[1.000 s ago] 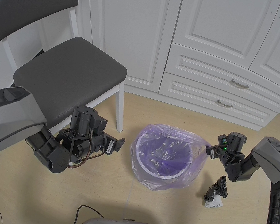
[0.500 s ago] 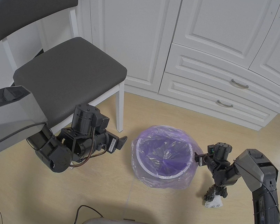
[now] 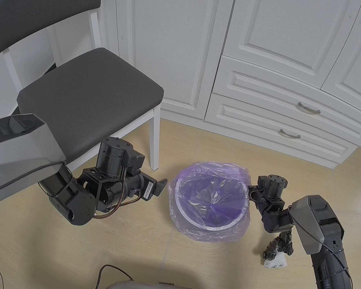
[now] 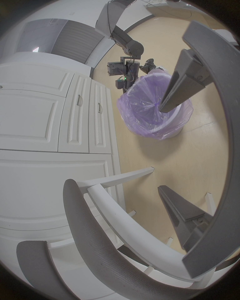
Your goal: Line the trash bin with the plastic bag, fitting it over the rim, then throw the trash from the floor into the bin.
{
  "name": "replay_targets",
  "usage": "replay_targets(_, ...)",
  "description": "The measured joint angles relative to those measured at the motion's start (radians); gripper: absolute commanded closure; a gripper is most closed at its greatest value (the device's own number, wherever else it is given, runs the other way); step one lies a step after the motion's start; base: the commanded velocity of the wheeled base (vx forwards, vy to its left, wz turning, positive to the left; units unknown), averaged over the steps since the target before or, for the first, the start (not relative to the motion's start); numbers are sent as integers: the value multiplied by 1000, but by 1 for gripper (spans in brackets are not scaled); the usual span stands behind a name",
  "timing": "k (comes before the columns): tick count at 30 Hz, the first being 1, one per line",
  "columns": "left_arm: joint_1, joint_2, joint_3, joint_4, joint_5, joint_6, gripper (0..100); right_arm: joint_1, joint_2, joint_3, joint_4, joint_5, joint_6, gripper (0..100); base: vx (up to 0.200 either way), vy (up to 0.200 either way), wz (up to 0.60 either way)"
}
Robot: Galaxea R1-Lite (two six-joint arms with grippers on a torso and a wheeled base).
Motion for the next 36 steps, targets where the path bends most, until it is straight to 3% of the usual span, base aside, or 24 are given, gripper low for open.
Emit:
replay_targets(8,-4,2,5,-3,2,-10,0,17,9,2,-17,33,10,0,0,0,0)
replay_targets(15,-7,2,14,-6,3,-17,0,19,-78,291,-80,157,3,0,0,0,0)
replay_targets(22,-8,0,39,-14,3,-36,0,26,-200,591,-153,271,-69,0,0,0,0)
replay_targets(31,-9,16,7,0,-4,-42,0,16,-336,693,-233,298,-96,0,0,0,0)
replay_targets(36,-28,36,-82,116,-5,-38,0,5,-415,733,-243,303,-96,0,0,0,0)
